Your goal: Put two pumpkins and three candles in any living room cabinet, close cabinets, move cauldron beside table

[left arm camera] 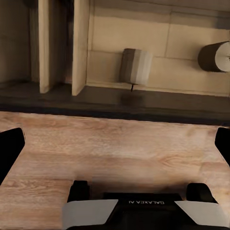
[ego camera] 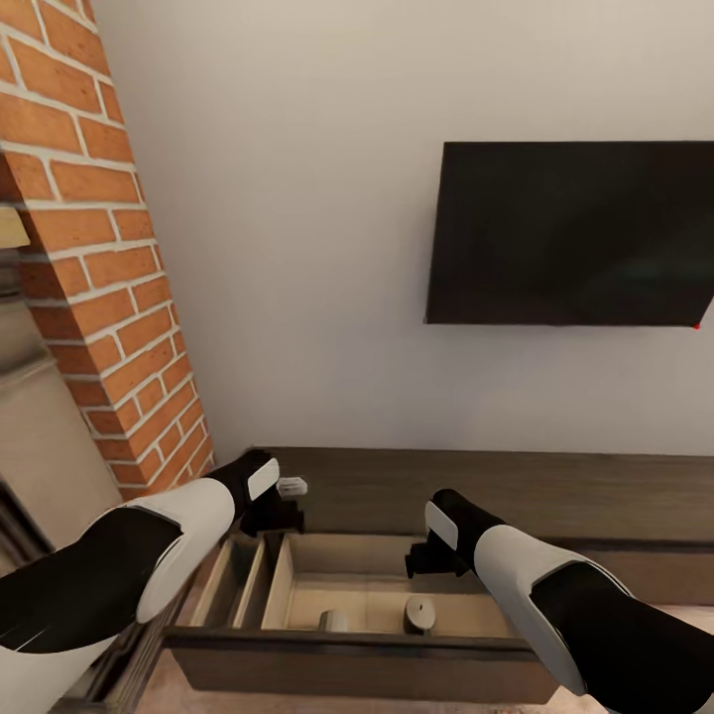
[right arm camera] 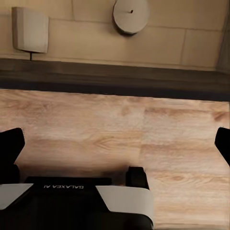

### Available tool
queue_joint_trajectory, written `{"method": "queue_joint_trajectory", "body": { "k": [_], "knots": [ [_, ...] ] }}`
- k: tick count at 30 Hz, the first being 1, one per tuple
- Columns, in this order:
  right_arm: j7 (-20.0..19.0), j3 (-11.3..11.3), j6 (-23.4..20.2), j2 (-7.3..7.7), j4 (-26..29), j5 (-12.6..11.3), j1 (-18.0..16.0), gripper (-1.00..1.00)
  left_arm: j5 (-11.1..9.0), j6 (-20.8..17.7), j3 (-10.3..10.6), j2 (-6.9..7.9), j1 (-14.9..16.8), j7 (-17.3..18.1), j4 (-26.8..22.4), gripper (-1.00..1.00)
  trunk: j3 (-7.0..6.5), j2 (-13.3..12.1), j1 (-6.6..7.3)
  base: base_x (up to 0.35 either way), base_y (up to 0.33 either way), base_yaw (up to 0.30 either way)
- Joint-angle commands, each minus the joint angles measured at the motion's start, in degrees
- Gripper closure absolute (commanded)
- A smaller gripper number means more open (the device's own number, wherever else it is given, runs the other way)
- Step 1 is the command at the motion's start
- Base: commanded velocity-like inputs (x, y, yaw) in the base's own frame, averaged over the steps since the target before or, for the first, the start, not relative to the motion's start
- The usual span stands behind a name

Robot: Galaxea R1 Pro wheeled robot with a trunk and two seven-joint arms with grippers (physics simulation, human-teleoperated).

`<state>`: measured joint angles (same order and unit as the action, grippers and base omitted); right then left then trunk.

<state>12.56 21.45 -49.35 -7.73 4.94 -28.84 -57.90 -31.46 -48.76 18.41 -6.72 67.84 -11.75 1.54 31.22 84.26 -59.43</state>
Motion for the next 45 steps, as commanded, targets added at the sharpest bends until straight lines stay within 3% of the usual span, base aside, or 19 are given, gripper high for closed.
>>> {"method": "queue_joint_trajectory", "body": {
  "k": [1,20,27,33,41,45],
  "knots": [
    [0.4,0.3,-0.2,0.04,0.1,-0.6,0.0,-1.0,-0.6,0.3,0.1,-0.04,0.0,-0.4,0.3,-1.0,-0.19,-0.4,0.26,-0.324,0.0,0.207],
    [0.4,0.4,0.0,-0.02,0.1,-0.5,0.0,-1.0,-0.6,2.7,0.1,0.16,-5.2,-0.5,0.7,-1.0,-4.77,-8.0,4.43,-0.117,0.0,0.215],
    [0.0,0.4,0.0,-0.16,0.1,-0.4,0.1,-1.0,-1.1,4.4,0.0,2.43,-8.7,-0.4,0.7,-1.0,-6.41,-10.8,5.97,-0.283,0.0,0.234],
    [-3.1,0.5,0.2,-0.18,0.1,-0.3,0.1,-1.0,-3.1,6.7,-0.1,4.32,-12.2,-0.3,0.7,-1.0,-7.8,-13.2,7.29,-0.313,0.0,0.239],
    [-4.3,0.9,5.2,-0.18,0.1,-0.1,1.4,-1.0,-5.2,9.2,-0.2,6.13,-16.4,-0.3,0.6,-1.0,-9.65,-16.4,9.05,-0.101,0.0,0.242],
    [-4.4,2.7,6.4,-0.18,0.1,0.4,2.6,-1.0,-5.3,9.4,-0.2,6.49,-17.3,-0.3,0.6,-1.0,-10.57,-18.0,9.92,-0.013,0.0,0.242]
  ]
}}
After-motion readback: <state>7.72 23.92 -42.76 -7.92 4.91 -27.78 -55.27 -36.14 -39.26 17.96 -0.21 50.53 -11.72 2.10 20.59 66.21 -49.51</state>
